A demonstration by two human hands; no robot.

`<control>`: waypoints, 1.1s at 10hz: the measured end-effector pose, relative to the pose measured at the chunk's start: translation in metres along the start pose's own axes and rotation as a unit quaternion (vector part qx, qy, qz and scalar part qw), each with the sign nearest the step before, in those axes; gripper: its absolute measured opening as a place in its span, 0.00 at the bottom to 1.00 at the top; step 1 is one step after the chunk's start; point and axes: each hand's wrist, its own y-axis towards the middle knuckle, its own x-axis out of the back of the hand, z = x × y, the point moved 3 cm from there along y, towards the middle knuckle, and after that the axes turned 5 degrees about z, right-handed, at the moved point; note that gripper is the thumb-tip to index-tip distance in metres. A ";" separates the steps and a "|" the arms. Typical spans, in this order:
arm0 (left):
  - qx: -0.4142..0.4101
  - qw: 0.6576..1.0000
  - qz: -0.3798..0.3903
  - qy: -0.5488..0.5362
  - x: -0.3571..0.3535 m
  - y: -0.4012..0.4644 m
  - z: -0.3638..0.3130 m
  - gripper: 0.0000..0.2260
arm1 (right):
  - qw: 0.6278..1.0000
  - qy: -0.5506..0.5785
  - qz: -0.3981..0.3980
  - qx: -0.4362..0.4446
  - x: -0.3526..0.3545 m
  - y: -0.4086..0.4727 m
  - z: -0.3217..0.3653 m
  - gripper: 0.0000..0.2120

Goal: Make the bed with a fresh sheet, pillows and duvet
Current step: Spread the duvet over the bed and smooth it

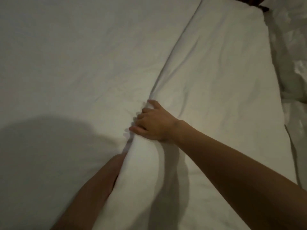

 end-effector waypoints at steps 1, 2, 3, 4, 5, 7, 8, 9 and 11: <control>-0.009 1.000 0.006 0.026 -0.018 -0.025 -0.014 0.12 | 0.988 -0.061 0.142 0.000 0.013 -0.001 -0.003 0.24; -0.044 0.997 0.037 0.054 -0.030 -0.032 -0.018 0.12 | 0.955 0.004 0.288 -0.074 0.026 -0.006 -0.017 0.28; -0.146 0.973 -0.070 0.165 -0.026 -0.047 -0.020 0.09 | 0.936 0.072 0.327 -0.112 0.026 -0.002 -0.026 0.26; -0.127 0.954 -0.041 0.268 -0.030 -0.067 0.001 0.14 | 0.947 -0.017 0.312 -0.073 -0.001 -0.003 -0.010 0.20; -0.066 0.904 -0.002 0.423 -0.036 -0.077 0.034 0.48 | 0.981 -0.056 0.183 -0.033 -0.021 -0.009 0.026 0.16; 0.010 0.993 0.061 0.100 -0.022 -0.082 0.048 0.15 | 0.987 0.030 0.137 0.080 -0.001 -0.048 0.096 0.22; 0.046 0.992 0.102 0.055 -0.035 -0.085 0.050 0.12 | 0.971 0.012 0.231 0.053 0.002 -0.063 0.099 0.22; 0.011 0.988 0.076 0.137 -0.040 -0.087 0.068 0.13 | 0.946 -0.038 0.322 0.011 -0.023 -0.065 0.092 0.21; -0.262 0.900 -0.186 0.293 -0.005 -0.172 0.158 0.21 | 0.992 -0.001 0.107 0.060 -0.053 -0.098 0.156 0.26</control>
